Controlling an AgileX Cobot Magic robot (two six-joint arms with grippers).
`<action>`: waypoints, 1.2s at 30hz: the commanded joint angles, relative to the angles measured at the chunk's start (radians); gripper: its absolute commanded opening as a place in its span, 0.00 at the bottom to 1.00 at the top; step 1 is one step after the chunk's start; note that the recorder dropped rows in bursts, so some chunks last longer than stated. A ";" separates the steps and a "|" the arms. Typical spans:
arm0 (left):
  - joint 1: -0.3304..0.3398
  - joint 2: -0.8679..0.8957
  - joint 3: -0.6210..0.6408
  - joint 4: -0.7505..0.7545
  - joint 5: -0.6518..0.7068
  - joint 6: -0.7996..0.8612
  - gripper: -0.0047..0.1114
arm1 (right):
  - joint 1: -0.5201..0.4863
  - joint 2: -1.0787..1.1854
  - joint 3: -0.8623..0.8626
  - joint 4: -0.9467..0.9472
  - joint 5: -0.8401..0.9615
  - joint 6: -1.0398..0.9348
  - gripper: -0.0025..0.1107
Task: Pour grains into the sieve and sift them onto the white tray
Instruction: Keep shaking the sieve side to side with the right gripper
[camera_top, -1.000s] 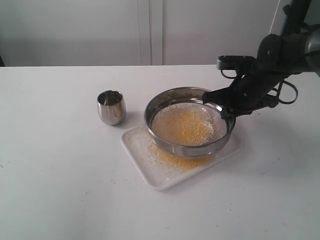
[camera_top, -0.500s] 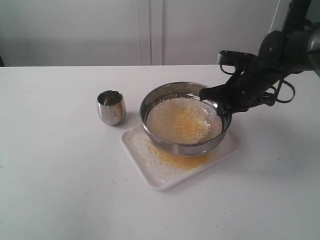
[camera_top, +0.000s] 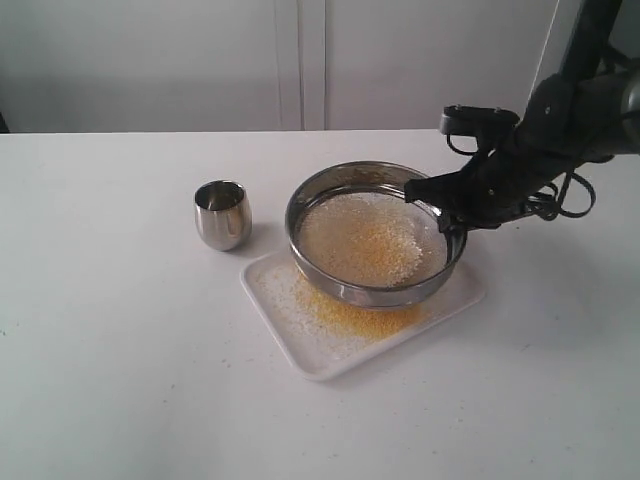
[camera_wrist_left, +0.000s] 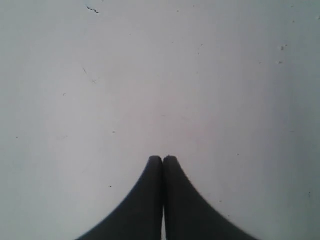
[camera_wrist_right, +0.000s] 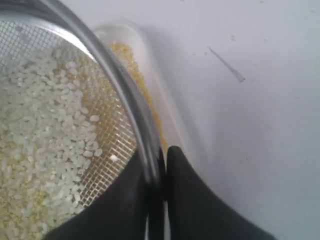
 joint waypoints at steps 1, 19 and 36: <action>0.000 -0.008 0.007 -0.003 0.005 0.004 0.04 | 0.012 -0.014 0.078 0.126 -0.123 -0.082 0.02; 0.000 -0.008 0.007 -0.003 0.005 0.004 0.04 | -0.001 -0.040 0.083 0.367 -0.152 -0.279 0.02; 0.000 -0.008 0.007 -0.003 0.005 0.004 0.04 | -0.007 -0.050 0.083 0.436 -0.143 -0.317 0.02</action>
